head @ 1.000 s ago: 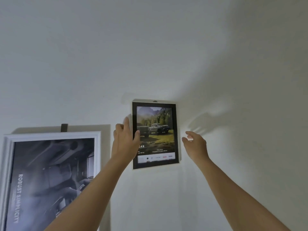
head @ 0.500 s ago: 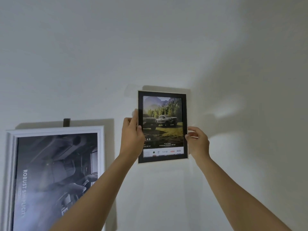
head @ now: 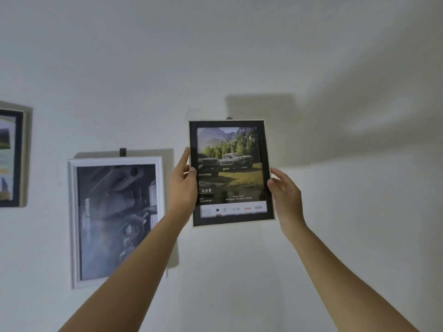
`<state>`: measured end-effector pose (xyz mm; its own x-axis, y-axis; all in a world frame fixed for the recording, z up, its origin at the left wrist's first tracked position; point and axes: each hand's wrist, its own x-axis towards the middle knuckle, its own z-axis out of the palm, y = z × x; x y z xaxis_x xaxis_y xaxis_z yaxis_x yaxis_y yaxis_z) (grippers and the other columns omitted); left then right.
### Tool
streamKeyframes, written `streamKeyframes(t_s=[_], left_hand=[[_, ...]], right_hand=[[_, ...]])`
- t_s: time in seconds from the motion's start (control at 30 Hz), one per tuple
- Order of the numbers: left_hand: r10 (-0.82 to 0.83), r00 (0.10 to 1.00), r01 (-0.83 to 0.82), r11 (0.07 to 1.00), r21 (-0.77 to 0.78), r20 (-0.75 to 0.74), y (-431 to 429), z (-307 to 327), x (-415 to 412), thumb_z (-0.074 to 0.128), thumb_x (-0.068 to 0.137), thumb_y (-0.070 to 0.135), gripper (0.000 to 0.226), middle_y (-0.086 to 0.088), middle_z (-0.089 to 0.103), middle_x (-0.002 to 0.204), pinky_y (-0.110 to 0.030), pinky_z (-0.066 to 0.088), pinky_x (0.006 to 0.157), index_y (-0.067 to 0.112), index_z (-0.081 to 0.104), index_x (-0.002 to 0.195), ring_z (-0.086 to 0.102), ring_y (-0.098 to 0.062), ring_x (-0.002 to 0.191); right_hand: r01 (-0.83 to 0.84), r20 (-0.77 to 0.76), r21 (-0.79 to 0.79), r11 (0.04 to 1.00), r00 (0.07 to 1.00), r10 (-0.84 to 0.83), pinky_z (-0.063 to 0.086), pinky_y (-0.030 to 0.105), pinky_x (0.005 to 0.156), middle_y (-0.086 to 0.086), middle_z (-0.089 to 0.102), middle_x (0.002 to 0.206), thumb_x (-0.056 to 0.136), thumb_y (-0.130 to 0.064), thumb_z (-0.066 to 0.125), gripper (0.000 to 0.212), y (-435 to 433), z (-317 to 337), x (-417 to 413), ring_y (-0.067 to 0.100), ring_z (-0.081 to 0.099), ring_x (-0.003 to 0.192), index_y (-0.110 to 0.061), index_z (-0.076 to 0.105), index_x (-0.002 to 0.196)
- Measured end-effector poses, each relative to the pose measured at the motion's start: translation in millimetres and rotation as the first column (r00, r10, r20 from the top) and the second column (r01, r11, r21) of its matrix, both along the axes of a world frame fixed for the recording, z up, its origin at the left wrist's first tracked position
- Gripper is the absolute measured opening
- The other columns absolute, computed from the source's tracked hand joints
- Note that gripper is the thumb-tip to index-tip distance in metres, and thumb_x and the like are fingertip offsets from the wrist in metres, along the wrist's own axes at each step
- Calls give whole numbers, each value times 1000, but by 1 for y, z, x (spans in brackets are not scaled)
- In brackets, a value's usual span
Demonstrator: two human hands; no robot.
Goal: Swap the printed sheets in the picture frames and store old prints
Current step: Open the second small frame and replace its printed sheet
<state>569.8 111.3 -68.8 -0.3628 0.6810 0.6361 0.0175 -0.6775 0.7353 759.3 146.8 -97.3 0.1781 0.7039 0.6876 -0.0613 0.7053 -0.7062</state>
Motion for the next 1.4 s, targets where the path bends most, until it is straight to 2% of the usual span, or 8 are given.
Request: streamKeyframes(t_s=[0.17, 0.37, 0.6, 0.8, 0.93, 1.13, 1.27, 1.4], left_hand=[[108, 985, -90, 987, -129, 134, -51, -81, -12, 37, 99, 5, 46, 1, 58, 82, -17, 54, 55, 37, 46, 131, 60, -4, 64], [351, 933, -356, 859, -367, -83, -112, -210, -38, 34, 98, 9, 51, -3, 53, 112, -39, 52, 88, 43, 38, 135, 58, -20, 98], [386, 831, -555, 629, -545, -400, -181, -300, -52, 43, 92, -2, 50, -11, 35, 138, -3, 33, 73, 6, 35, 141, 47, -16, 101], [198, 951, -305, 734, -607, -238, -197, -316, -51, 44, 95, 41, 60, 5, 38, 143, -38, 36, 106, 37, 13, 146, 45, -14, 124], [199, 970, -243, 760, -603, -140, -196, -321, -72, 48, 94, 37, 68, 15, 51, 111, -48, 50, 92, 40, 4, 146, 53, 4, 83], [273, 960, -260, 770, -583, -67, -191, -336, -121, 55, 92, 22, 75, 8, 49, 118, -40, 55, 84, 40, 5, 146, 62, -7, 87], [247, 967, -231, 748, -622, -61, -188, -350, -160, 45, 96, 15, 69, 14, 48, 85, -39, 55, 74, 37, 4, 147, 54, -12, 72], [273, 962, -211, 690, -692, -22, -189, -376, -197, 40, 97, 16, 65, -11, 54, 94, -47, 53, 80, 34, 3, 147, 54, -23, 78]], right_hand=[[-235, -40, -84, 968, 972, 232, 55, 36, 85, 7, 68, 109, 94, -19, 50, 30, -44, -87, -18, 20, 65, 103, -34, 54, 119], [-340, -63, -246, 908, 940, 335, 44, 20, 92, 4, 67, 101, 92, -9, 53, 39, -100, -205, -47, 12, 60, 103, -38, 54, 118], [-294, 60, -387, 874, 938, 342, 42, 4, 85, -13, 56, 123, 93, -6, 52, 36, -171, -309, -88, -16, 54, 102, -18, 54, 127], [-88, 325, -256, 963, 930, 172, 21, 12, 44, -27, 52, 51, 91, -3, 54, 38, -195, -364, -121, 6, 31, 42, -21, 57, 125], [-47, 522, -53, 997, 851, 68, 41, 6, 58, -18, 69, 97, 87, -5, 53, 44, -203, -369, -146, -5, 61, 74, -25, 54, 127], [-36, 610, 95, 995, 792, -30, 53, 16, 66, -4, 69, 111, 87, -12, 46, 43, -208, -377, -195, 6, 69, 82, -23, 51, 128], [-63, 654, 47, 997, 756, 16, 56, 22, 68, -4, 67, 114, 90, -16, 46, 43, -216, -394, -230, 6, 69, 84, -22, 49, 132], [-216, 591, -154, 964, 762, 265, 51, 17, 86, -2, 59, 127, 93, -11, 49, 42, -230, -415, -255, 2, 62, 104, -19, 47, 134]])
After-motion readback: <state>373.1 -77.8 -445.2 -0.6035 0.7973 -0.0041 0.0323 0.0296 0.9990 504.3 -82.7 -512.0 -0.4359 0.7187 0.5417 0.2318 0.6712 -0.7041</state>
